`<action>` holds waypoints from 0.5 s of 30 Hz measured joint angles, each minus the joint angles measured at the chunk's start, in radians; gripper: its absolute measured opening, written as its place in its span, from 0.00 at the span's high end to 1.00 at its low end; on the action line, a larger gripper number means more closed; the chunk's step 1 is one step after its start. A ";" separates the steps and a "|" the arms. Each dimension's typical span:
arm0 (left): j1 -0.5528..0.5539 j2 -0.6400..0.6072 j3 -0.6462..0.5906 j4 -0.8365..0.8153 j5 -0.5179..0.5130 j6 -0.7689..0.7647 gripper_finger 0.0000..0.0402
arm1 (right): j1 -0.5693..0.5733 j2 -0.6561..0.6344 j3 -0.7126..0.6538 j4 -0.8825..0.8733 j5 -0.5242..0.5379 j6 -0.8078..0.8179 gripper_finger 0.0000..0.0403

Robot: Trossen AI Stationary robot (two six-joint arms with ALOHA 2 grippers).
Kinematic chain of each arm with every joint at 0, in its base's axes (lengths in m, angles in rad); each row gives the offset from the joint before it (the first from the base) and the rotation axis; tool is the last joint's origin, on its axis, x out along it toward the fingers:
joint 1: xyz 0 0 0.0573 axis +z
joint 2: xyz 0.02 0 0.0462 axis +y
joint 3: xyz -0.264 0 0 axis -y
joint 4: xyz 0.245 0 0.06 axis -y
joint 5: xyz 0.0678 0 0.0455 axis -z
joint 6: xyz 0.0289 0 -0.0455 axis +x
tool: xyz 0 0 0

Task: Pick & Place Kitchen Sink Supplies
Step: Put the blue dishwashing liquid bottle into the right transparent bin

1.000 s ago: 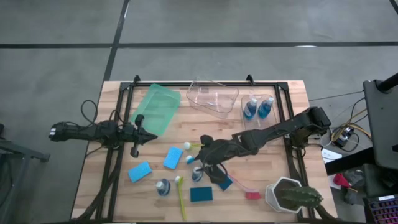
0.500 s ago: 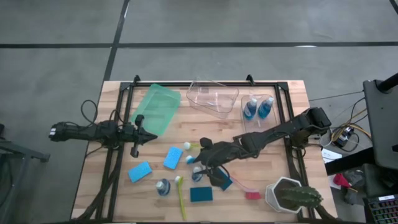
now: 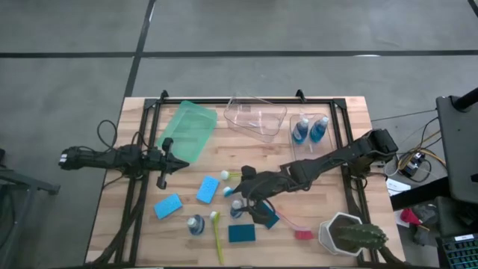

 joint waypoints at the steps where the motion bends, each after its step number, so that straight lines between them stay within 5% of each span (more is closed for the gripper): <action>1: 0.000 0.000 0.000 0.000 0.000 0.000 1.00 | 0.000 0.000 -0.002 -0.001 0.005 0.000 0.26; 15: 0.000 0.000 0.000 0.000 0.000 0.000 1.00 | 0.011 0.053 -0.005 0.041 0.004 0.009 0.27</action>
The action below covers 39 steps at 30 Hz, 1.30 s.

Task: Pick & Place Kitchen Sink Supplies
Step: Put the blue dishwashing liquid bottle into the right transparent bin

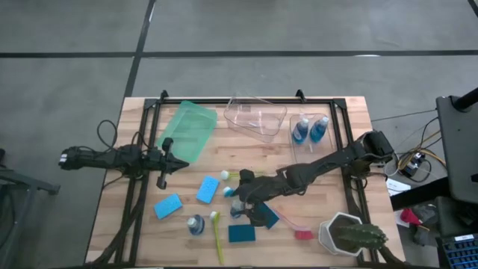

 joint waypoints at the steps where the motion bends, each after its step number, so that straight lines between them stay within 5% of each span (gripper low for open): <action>1: 0.000 0.000 0.000 0.000 0.000 0.000 1.00 | 0.000 0.006 0.002 0.004 -0.001 -0.001 0.26; 39: 0.000 0.001 0.000 0.000 0.000 0.000 1.00 | -0.001 0.012 -0.042 0.013 0.026 0.033 0.41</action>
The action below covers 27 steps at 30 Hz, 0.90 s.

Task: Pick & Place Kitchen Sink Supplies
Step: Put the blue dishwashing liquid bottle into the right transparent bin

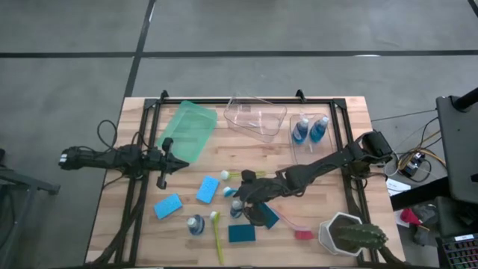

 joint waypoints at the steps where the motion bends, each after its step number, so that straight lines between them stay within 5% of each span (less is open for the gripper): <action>1: 0.000 0.000 0.000 0.000 0.000 0.000 1.00 | 0.000 0.000 0.000 0.001 0.000 0.000 0.42; 27: 0.000 0.000 0.000 0.000 0.000 0.000 1.00 | 0.000 0.000 0.007 -0.007 -0.002 0.000 0.70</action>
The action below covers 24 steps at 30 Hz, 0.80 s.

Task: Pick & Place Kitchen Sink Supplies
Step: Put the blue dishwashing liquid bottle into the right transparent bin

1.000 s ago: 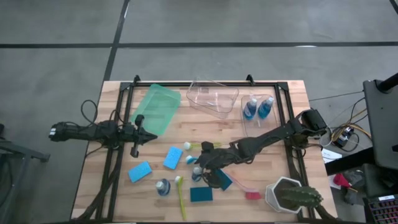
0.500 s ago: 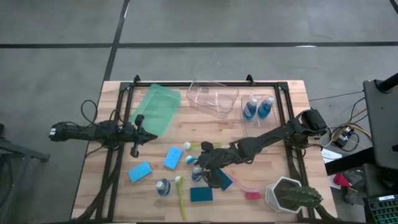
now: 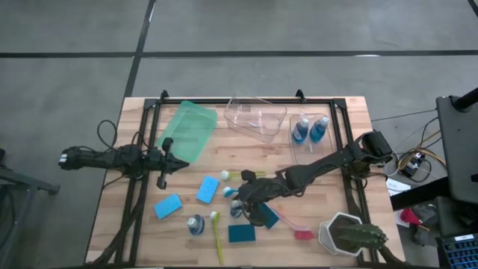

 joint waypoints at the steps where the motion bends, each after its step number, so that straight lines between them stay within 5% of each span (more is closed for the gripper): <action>1: 0.000 0.000 0.000 0.000 0.000 0.000 1.00 | 0.000 0.000 0.004 -0.002 0.000 0.000 0.70; 24: 0.000 0.000 0.000 0.000 0.000 0.000 1.00 | -0.033 -0.082 0.053 -0.138 0.034 0.134 0.68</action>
